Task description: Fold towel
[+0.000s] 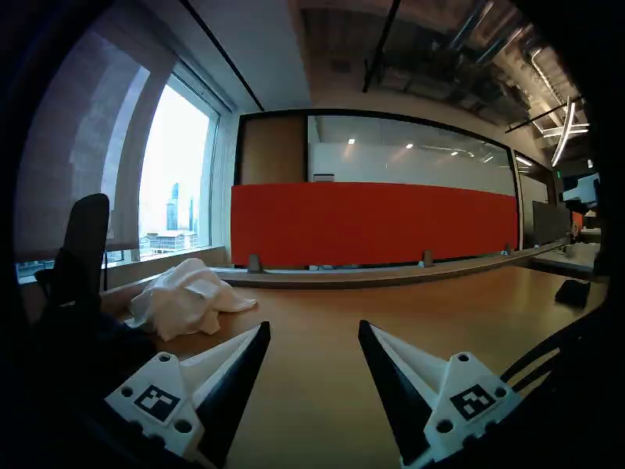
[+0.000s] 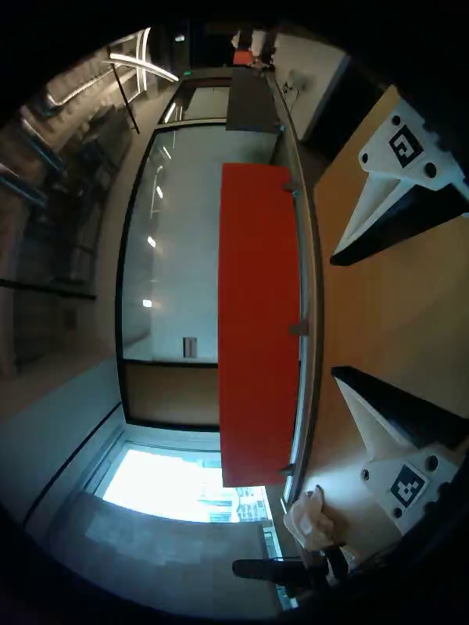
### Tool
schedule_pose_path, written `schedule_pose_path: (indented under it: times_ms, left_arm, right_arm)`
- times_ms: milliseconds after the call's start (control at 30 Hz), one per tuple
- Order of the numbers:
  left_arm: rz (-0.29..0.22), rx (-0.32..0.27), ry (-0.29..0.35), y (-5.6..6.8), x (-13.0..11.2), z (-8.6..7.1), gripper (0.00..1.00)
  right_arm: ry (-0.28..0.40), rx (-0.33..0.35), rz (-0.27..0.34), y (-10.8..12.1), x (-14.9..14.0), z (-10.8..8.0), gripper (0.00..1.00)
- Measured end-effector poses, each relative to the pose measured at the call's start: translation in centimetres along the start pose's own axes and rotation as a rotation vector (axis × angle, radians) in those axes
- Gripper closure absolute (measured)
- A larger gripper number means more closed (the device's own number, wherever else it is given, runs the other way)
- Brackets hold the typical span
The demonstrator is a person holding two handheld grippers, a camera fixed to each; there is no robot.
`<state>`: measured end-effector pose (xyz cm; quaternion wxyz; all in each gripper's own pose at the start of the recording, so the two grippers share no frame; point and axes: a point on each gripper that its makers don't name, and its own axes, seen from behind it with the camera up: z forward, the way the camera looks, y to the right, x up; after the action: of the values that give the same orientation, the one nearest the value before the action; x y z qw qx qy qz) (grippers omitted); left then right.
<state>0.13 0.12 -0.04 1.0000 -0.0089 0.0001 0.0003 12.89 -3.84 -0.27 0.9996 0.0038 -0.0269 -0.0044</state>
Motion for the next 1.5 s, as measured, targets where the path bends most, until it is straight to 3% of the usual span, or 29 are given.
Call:
schedule_pose_path:
  times_ms: [300,700,1100,1500]
  left_arm:
    - [-0.001,0.000,0.000,0.0,0.0,0.0,0.17]
    - [-0.001,0.000,0.000,0.0,0.0,0.0,0.17]
    - [-0.001,0.000,0.000,0.1,-0.1,0.0,0.17]
    - [0.000,0.000,0.000,0.0,0.0,0.1,0.17]
  right_arm:
    - [0.025,-0.010,-0.031,0.4,0.1,0.2,0.01]
    - [0.034,-0.005,-0.057,1.1,-2.9,0.0,0.00]
    - [0.083,-0.028,-0.017,3.5,-5.3,0.4,0.00]
    - [0.075,-0.009,0.008,4.4,-8.9,0.4,0.00]
